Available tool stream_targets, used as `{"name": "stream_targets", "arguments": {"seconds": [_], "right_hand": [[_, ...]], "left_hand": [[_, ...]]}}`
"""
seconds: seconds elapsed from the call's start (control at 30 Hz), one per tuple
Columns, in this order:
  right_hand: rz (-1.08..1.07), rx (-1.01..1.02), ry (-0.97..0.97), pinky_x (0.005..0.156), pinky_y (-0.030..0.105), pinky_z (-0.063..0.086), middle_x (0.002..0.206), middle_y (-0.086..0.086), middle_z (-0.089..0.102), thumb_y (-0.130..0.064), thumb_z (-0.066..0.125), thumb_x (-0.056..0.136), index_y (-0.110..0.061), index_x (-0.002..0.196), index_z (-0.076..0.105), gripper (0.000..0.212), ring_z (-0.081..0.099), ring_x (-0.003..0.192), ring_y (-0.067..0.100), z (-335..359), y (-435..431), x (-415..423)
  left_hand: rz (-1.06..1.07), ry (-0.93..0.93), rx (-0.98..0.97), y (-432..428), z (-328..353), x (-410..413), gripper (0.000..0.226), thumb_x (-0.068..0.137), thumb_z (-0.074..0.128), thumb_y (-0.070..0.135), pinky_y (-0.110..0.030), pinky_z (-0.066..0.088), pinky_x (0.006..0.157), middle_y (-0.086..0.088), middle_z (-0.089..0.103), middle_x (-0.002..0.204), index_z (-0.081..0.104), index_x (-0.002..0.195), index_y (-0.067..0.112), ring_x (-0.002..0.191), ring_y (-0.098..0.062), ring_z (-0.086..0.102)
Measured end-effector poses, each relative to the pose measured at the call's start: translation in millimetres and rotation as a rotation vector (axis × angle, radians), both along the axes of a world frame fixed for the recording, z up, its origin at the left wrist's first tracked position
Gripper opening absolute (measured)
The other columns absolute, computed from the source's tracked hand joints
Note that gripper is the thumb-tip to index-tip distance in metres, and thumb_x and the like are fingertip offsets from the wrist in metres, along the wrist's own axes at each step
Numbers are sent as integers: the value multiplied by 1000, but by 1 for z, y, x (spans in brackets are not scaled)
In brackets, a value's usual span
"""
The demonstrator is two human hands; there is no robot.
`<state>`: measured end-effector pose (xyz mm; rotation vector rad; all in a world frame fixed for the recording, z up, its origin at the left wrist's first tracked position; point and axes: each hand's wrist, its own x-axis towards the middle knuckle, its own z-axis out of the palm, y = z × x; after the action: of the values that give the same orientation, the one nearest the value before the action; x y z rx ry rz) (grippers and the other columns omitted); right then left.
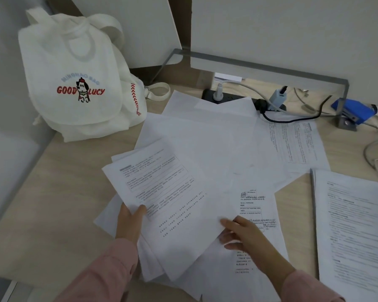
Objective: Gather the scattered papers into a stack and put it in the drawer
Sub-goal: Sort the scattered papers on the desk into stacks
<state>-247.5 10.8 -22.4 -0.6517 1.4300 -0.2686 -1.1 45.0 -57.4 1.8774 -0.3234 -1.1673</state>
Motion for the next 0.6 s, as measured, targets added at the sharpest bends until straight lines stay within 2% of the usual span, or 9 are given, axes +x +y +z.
{"name": "stream_targets", "arguments": {"seconds": [0.1, 0.17, 0.23, 0.3, 0.37, 0.4, 0.47, 0.6], "right_hand": [[297, 66, -40, 60, 24, 56, 75, 8, 69, -13, 62, 86, -2, 91, 66, 13, 65, 64, 13, 2, 1, 0], [536, 139, -64, 65, 24, 56, 77, 3, 69, -18, 61, 87, -9, 87, 66, 11, 66, 67, 11, 3, 2, 3], [524, 101, -24, 67, 27, 56, 84, 3, 68, -27, 61, 87, -13, 92, 65, 15, 65, 70, 14, 0, -4, 3], [338, -119, 179, 67, 31, 54, 94, 5, 66, -32, 61, 86, -14, 103, 60, 25, 62, 74, 16, -7, -17, 0], [302, -451, 507, 67, 28, 49, 104, 6, 61, -30, 62, 85, -12, 114, 54, 34, 59, 83, 15, -10, -31, -5], [362, -589, 635, 72, 27, 46, 112, 6, 59, -28, 62, 85, -12, 118, 52, 38, 58, 92, 17, -12, -38, -6], [536, -767, 745, 87, 30, 43, 129, 8, 50, -27, 61, 85, -12, 128, 47, 48, 51, 112, 23, -18, -50, -5], [870, -853, 781, 113, 34, 24, 155, 10, 19, -33, 54, 88, -14, 144, 23, 67, 24, 140, 26, -30, -70, 13]], "left_hand": [[41, 1, 14, 4, -3, 5, 35, 88, 53, 9, -36, 40, 96, -4, 56, 115, 49, 122, 17, 108, -24, 52], [74, 1, 29, 5, -3, 7, 30, 88, 53, 9, -38, 42, 94, -6, 56, 114, 49, 117, 17, 104, -25, 53], [93, 0, 30, 6, -2, 10, 36, 88, 54, 9, -41, 42, 97, -7, 57, 115, 49, 123, 14, 103, -24, 54], [88, -18, 31, 7, 0, 13, 41, 88, 54, 9, -41, 42, 98, -6, 57, 115, 46, 128, 13, 104, -24, 53], [72, -43, 43, 9, 0, 16, 42, 88, 54, 9, -40, 42, 97, -6, 57, 114, 46, 128, 12, 104, -24, 54], [63, -52, 54, 11, -1, 18, 41, 87, 54, 9, -39, 43, 95, -6, 58, 115, 47, 128, 12, 103, -25, 55], [48, -63, 80, 12, -2, 21, 39, 87, 54, 10, -39, 44, 92, -7, 60, 116, 49, 125, 13, 104, -27, 57], [21, -74, 113, 13, -3, 22, 40, 87, 55, 11, -36, 42, 90, -5, 58, 118, 48, 126, 13, 103, -24, 55]]}}
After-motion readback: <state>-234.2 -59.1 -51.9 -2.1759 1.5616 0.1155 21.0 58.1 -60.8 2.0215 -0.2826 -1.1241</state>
